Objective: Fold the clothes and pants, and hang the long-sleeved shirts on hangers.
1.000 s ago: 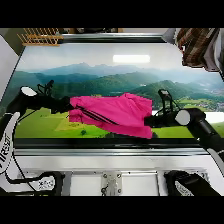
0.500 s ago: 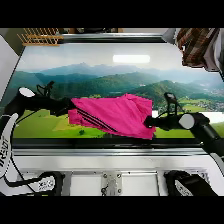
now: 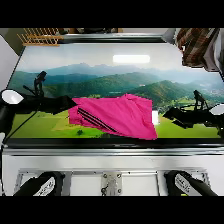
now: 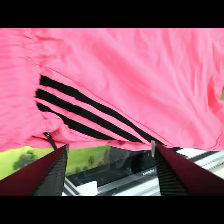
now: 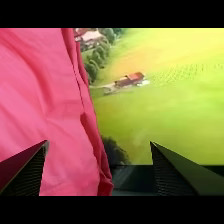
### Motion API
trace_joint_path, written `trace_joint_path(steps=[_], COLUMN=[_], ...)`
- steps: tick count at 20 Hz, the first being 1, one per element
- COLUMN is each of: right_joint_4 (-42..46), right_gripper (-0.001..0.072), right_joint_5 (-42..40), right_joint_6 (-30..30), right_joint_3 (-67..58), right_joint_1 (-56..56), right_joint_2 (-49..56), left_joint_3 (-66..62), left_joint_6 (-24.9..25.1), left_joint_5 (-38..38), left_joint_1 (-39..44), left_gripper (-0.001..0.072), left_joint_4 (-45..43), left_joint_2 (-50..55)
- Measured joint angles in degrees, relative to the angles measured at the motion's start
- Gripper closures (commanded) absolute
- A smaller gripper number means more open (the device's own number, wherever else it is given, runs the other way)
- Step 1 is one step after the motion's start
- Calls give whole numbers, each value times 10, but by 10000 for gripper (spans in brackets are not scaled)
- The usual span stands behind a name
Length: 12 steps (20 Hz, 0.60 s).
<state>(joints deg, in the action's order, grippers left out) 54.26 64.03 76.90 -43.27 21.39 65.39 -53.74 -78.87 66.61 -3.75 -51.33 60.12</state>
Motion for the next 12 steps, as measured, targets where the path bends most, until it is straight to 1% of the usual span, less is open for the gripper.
trace_joint_path(steps=[1,2,6,11,12], right_joint_4=[-29,-60,-167,-272,-287], right_gripper=[-8,-8,-8,-4,112], right_joint_5=[-2,-7,-25,-62,-74], right_joint_6=[-26,-50,-116,-146,-151], right_joint_3=[4,7,13,14,14], right_joint_1=[5,4,-47,-158,-179], right_joint_2=[31,65,168,211,214], left_joint_3=[17,31,60,69,70], left_joint_6=[-10,-14,-28,-34,-36], left_joint_5=[-14,-26,-63,-99,-103], left_joint_1=[15,29,86,132,136], left_gripper=[412,697,691,691,691], left_joint_4=[0,0,0,1,0], left_joint_2=[-16,-28,-55,-63,-63])
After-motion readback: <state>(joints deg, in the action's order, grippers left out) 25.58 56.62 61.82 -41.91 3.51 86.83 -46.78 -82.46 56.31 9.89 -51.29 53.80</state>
